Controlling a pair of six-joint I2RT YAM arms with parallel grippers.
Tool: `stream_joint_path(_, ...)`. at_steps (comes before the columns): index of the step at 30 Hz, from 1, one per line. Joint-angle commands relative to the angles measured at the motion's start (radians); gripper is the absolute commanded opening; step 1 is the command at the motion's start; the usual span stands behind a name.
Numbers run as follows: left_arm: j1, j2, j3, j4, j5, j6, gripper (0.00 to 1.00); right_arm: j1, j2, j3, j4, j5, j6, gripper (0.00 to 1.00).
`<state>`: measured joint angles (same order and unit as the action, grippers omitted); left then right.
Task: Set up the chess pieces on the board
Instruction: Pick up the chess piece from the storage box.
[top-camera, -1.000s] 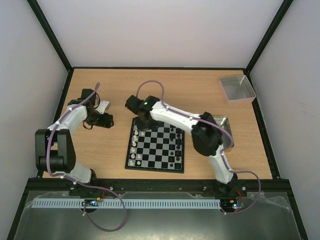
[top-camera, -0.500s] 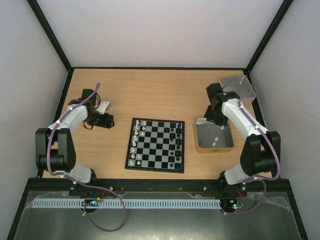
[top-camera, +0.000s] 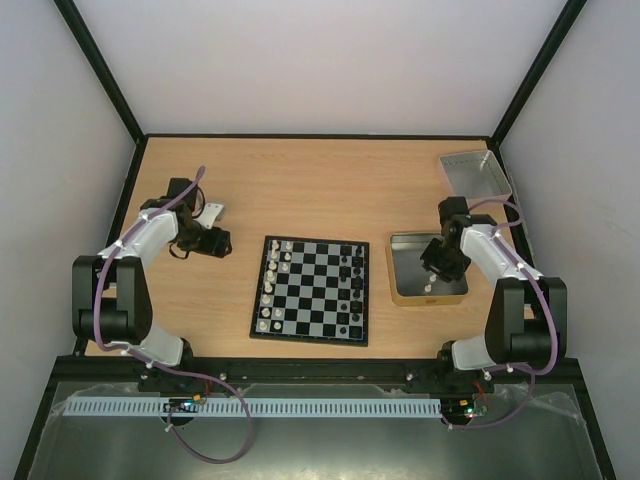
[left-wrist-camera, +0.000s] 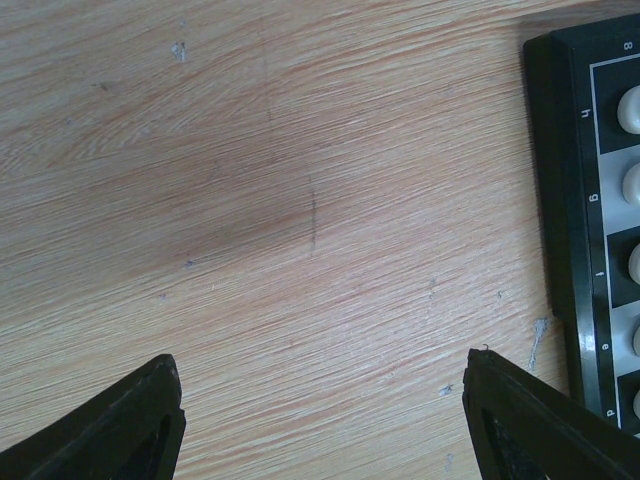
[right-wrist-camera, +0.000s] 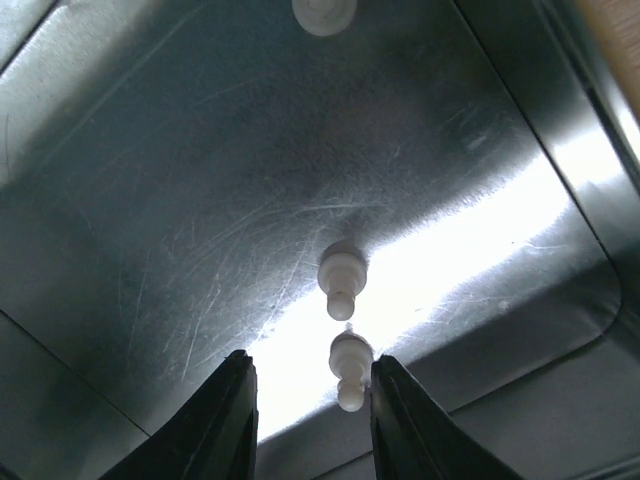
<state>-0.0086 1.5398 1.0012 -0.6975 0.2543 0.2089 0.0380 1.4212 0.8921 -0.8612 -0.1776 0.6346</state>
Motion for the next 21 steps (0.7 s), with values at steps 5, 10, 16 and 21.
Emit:
stream_joint_path(5, -0.005, -0.006, -0.001, -0.022, -0.001, 0.001, 0.76, -0.033, -0.003, -0.036, 0.068, -0.03, -0.007, 0.29)
stream_joint_path(10, -0.005, -0.01, -0.001, -0.023, -0.001, 0.002, 0.77, -0.052, 0.016, -0.041, 0.08, -0.024, -0.012, 0.29)
stream_joint_path(16, -0.005, -0.012, -0.001, -0.023, -0.001, 0.002, 0.77, -0.055, 0.036, -0.042, 0.094, -0.025, -0.012, 0.28)
stream_joint_path(21, -0.005, -0.012, -0.002, -0.025, -0.001, 0.001, 0.77, -0.058, 0.058, -0.051, 0.115, -0.019, -0.01, 0.26)
